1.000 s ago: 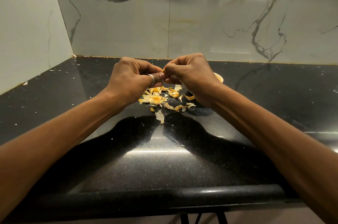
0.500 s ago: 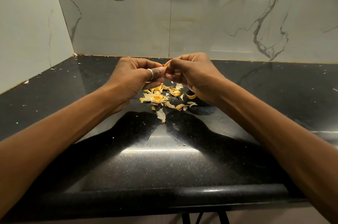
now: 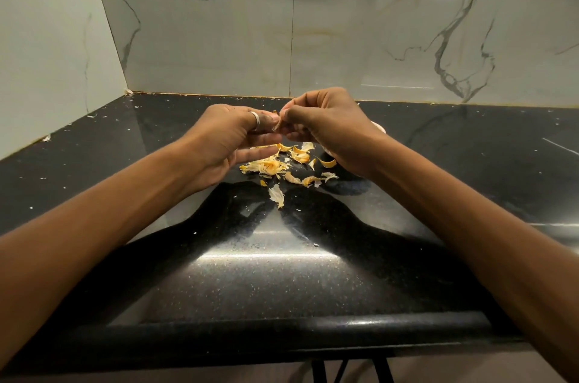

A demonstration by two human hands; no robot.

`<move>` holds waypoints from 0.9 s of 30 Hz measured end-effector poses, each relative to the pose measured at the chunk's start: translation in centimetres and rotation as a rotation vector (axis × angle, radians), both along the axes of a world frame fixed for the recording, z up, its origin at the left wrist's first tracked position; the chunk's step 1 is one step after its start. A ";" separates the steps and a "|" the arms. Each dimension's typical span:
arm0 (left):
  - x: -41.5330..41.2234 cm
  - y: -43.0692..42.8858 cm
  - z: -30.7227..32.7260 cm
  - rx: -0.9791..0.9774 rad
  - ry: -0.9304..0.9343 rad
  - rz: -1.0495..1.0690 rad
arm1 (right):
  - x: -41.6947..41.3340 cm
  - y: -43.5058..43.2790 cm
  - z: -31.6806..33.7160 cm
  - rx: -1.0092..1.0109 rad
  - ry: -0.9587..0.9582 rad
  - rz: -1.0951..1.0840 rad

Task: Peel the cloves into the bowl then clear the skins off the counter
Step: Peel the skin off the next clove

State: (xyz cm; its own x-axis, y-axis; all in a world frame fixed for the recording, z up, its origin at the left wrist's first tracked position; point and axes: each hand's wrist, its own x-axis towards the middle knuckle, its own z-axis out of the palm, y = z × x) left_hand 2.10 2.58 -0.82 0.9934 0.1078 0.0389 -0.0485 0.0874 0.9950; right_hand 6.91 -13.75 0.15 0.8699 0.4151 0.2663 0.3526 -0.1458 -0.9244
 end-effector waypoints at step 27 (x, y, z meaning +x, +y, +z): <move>0.5 0.5 -0.8 0.485 -0.258 0.089 | 0.3 0.0 -0.1 -0.155 -0.218 -0.046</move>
